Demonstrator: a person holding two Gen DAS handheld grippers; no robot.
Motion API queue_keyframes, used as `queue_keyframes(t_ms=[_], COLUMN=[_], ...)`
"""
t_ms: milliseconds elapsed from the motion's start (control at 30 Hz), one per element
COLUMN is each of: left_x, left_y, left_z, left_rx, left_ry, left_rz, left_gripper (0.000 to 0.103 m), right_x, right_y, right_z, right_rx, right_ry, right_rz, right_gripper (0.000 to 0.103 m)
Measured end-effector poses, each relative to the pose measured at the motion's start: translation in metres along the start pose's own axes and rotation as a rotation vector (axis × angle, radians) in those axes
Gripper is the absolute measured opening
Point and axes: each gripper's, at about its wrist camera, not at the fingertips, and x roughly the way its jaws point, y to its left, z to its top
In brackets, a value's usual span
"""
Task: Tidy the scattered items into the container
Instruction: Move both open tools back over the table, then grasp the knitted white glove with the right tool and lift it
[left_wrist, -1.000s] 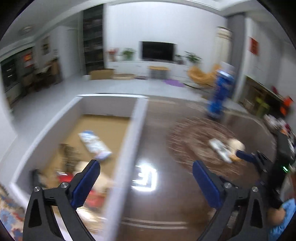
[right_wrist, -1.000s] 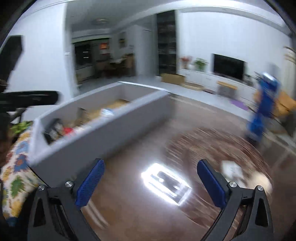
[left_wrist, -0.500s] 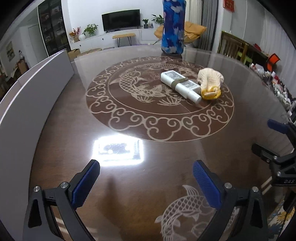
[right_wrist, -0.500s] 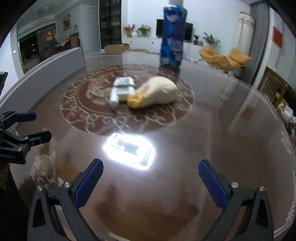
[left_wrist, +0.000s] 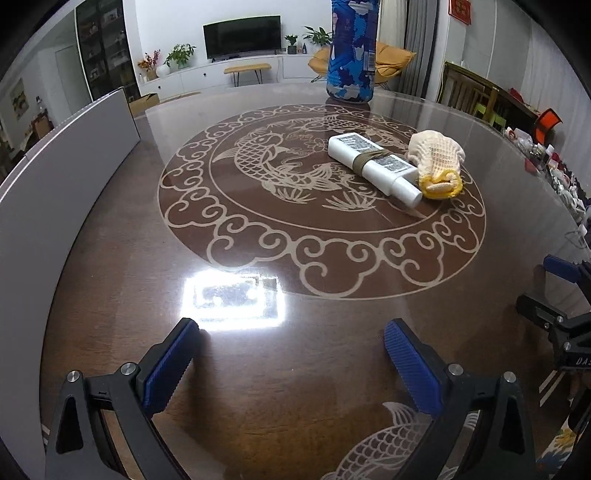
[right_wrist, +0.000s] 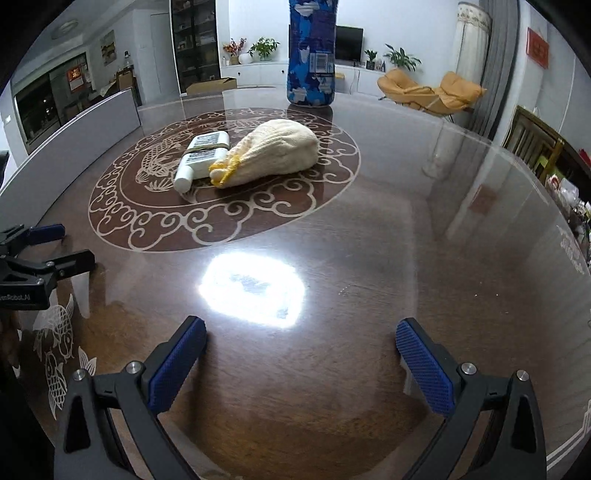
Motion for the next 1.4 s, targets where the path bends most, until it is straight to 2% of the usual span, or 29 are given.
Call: queue_keyframes(t_ms=[267, 600, 767, 967, 1067, 1200, 1400], left_x=[0.003, 0.003, 0.004, 0.004, 0.004, 0.004, 0.003], left_y=[-0.001, -0.001, -0.001, -0.001, -0.001, -0.001, -0.001], left_z=[0.001, 0.001, 0.001, 0.001, 0.001, 0.001, 0.001], left_rx=[-0.006, -0.006, -0.006, -0.006, -0.006, -0.006, -0.006], left_ry=[-0.020, -0.021, -0.021, -0.021, -0.021, -0.021, -0.021], left_rz=[0.002, 0.001, 0.002, 0.002, 0.002, 0.002, 0.002], left_gripper=[0.103, 0.103, 0.103, 0.103, 0.103, 0.103, 0.103], right_x=[0.018, 0.061, 0.075, 0.070, 0.064, 0.063, 0.092], right_y=[0.021, 0.038, 0.018, -0.036, -0.039, -0.019, -0.004], right_z=[0.021, 0.079, 0.097, 0.091, 0.083, 0.083, 0.118], right_rx=[-0.049, -0.036, 0.017, 0.175, 0.135, 0.015, -0.043], right_ry=[0.018, 0.018, 0.019, 0.022, 0.021, 0.019, 0.019], right_rz=[0.035, 0.030, -0.007, -0.124, -0.097, -0.010, 0.035], right_gripper=[0.103, 0.103, 0.103, 0.103, 0.103, 0.103, 0.103])
